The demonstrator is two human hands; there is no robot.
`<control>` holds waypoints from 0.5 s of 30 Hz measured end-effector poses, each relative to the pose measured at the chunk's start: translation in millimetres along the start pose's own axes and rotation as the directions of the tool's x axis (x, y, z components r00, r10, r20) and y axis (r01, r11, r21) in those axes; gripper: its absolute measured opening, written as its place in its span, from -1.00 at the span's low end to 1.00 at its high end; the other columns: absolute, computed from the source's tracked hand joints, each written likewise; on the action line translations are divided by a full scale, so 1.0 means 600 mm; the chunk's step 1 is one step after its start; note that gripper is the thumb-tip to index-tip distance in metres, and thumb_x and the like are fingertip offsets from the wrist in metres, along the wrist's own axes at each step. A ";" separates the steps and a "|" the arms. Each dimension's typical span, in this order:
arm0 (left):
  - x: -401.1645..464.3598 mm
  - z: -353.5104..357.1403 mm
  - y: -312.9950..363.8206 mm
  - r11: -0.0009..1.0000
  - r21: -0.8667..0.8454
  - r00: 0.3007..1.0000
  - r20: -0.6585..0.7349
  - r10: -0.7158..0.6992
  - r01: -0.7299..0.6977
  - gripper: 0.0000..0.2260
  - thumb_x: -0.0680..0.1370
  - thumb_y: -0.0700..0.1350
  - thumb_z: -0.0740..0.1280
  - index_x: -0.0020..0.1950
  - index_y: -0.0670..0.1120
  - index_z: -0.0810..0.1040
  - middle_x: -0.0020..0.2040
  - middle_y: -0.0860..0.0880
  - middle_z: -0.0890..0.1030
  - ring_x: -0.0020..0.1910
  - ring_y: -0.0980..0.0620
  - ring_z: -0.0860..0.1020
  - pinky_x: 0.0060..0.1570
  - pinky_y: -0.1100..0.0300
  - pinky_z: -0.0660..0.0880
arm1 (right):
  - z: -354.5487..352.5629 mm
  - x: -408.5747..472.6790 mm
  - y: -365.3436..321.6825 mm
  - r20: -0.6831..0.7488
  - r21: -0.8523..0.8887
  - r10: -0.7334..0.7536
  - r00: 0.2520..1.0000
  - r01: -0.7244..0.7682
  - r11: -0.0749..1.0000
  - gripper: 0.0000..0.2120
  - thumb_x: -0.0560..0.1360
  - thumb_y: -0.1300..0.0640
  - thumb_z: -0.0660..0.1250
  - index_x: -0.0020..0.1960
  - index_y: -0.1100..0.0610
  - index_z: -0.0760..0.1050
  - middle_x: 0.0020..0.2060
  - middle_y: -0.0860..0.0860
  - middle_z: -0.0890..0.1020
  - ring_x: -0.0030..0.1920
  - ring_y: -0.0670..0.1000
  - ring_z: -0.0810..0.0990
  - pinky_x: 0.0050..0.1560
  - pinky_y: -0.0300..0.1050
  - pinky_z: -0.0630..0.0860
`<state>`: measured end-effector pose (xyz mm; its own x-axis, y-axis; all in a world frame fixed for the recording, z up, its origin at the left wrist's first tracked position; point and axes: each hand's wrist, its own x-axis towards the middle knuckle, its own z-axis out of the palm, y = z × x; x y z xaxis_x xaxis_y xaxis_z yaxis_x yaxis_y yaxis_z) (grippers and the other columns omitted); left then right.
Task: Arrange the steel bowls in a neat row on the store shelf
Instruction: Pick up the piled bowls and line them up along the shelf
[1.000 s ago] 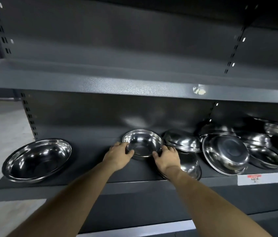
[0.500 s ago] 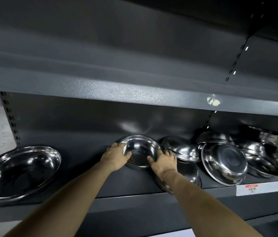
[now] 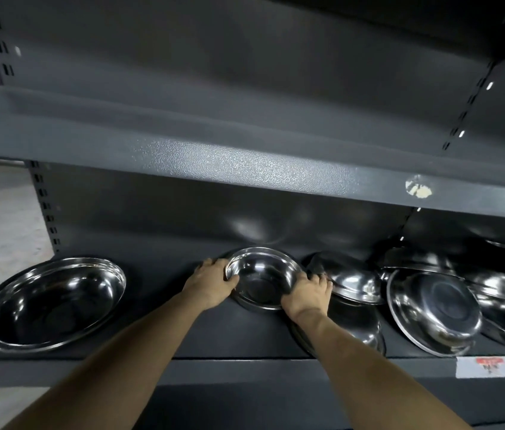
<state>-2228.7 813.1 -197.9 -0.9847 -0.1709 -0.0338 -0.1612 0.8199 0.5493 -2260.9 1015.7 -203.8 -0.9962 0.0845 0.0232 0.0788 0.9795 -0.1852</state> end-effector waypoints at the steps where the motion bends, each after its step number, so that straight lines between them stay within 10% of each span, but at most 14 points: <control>1: -0.004 -0.003 0.000 1.000 0.003 1.000 -0.008 -0.011 0.011 -0.48 0.57 0.19 0.21 0.48 0.01 0.32 0.43 -0.10 0.36 0.40 -0.13 0.36 0.35 -0.01 0.36 | 0.001 0.000 0.002 -0.004 0.007 -0.010 1.000 0.010 1.000 -0.41 0.40 0.00 0.34 0.40 0.11 0.36 0.43 0.20 0.37 0.54 0.20 0.09 0.55 0.10 -0.06; 10: -0.087 -0.005 0.009 0.995 0.029 0.995 -0.025 -0.098 0.099 -0.45 0.59 0.18 0.18 0.53 0.00 0.25 0.48 -0.09 0.30 0.43 -0.11 0.32 0.38 -0.01 0.34 | 0.005 0.001 0.014 0.166 -0.059 -0.106 0.980 0.117 0.991 -0.29 0.47 -0.02 0.18 0.58 0.11 0.09 0.57 0.21 0.05 0.57 0.23 -0.14 0.54 0.16 -0.25; 15: -0.139 0.000 0.016 0.991 0.017 0.990 -0.048 -0.133 0.134 -0.46 0.59 0.16 0.20 0.52 -0.01 0.26 0.46 -0.09 0.31 0.41 -0.12 0.33 0.38 -0.02 0.34 | 0.002 0.001 0.012 0.107 -0.075 -0.124 0.987 0.132 0.988 -0.45 0.47 -0.01 0.23 0.43 0.14 0.42 0.52 0.22 0.20 0.56 0.22 0.00 0.55 0.14 -0.17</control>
<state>-2148.0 835.5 -190.0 -0.9502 -0.3046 -0.0660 -0.2926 0.7989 0.5256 -2260.9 1022.7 -206.6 -0.9966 -0.0575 -0.0592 -0.0510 0.9930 -0.1061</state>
